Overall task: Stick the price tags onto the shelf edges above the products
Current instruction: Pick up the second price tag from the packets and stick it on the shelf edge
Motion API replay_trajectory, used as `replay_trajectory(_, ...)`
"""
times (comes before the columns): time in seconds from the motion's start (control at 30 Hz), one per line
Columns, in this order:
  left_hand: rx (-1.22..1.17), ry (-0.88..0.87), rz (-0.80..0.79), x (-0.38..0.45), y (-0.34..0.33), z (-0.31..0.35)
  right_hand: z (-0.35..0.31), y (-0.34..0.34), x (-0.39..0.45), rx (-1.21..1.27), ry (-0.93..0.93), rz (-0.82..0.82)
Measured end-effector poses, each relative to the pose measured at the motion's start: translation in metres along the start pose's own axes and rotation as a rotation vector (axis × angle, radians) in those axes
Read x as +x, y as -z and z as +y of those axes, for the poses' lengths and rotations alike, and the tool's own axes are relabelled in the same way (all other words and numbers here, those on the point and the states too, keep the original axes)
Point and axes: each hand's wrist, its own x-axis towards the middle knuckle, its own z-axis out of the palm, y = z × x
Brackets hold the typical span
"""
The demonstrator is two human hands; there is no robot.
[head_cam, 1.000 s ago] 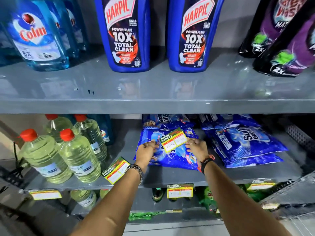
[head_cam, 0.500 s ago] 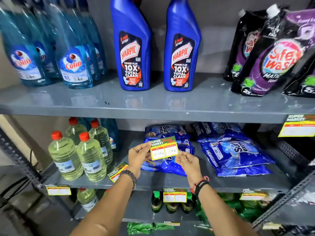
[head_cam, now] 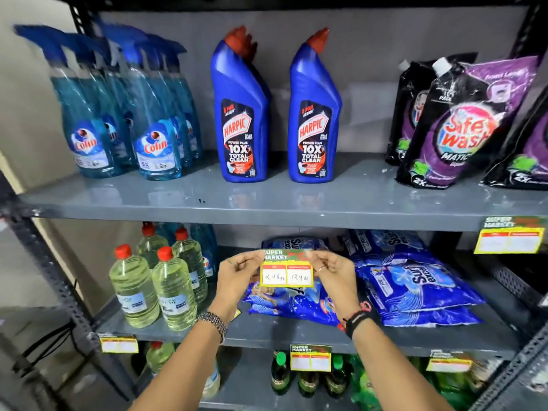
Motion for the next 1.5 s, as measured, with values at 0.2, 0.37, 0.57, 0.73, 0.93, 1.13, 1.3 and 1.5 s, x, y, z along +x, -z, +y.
replay_trajectory(0.2, 0.000, -0.226, 0.038, -0.011, 0.005, 0.052, -0.063, 0.000, -0.006, -0.085, 0.211, -0.035)
replay_trajectory(0.37, 0.056, -0.314, 0.069, -0.010, 0.006, 0.076, -0.084, -0.004, -0.005, -0.191, 0.281, 0.035)
replay_trajectory(0.57, 0.058, -0.323, 0.096, -0.006, 0.000, 0.081, -0.089, -0.009, -0.006, -0.264, 0.333, 0.130)
replay_trajectory(0.73, 0.041, -0.355, 0.130, -0.005, -0.005, 0.086, -0.089, -0.011, -0.001, -0.327, 0.362, 0.185)
replay_trajectory(0.93, 0.260, -0.405, 0.321, -0.002, -0.009, 0.084, -0.088, -0.016, 0.002, -0.471, 0.408, 0.249)
replay_trajectory(1.13, 0.741, -0.812, 0.472, -0.012, -0.012, 0.086, -0.098, -0.017, 0.002, -0.965, 0.666, 0.344)
replay_trajectory(1.3, 1.084, -0.897, 0.024, 0.009, -0.016, 0.097, -0.102, -0.037, 0.017, -1.108, 0.651, 0.046)
replay_trajectory(1.5, 1.132, -0.883, -0.049, 0.020, -0.004, 0.096, -0.096, -0.032, 0.022, -1.012, 0.614, -0.020)
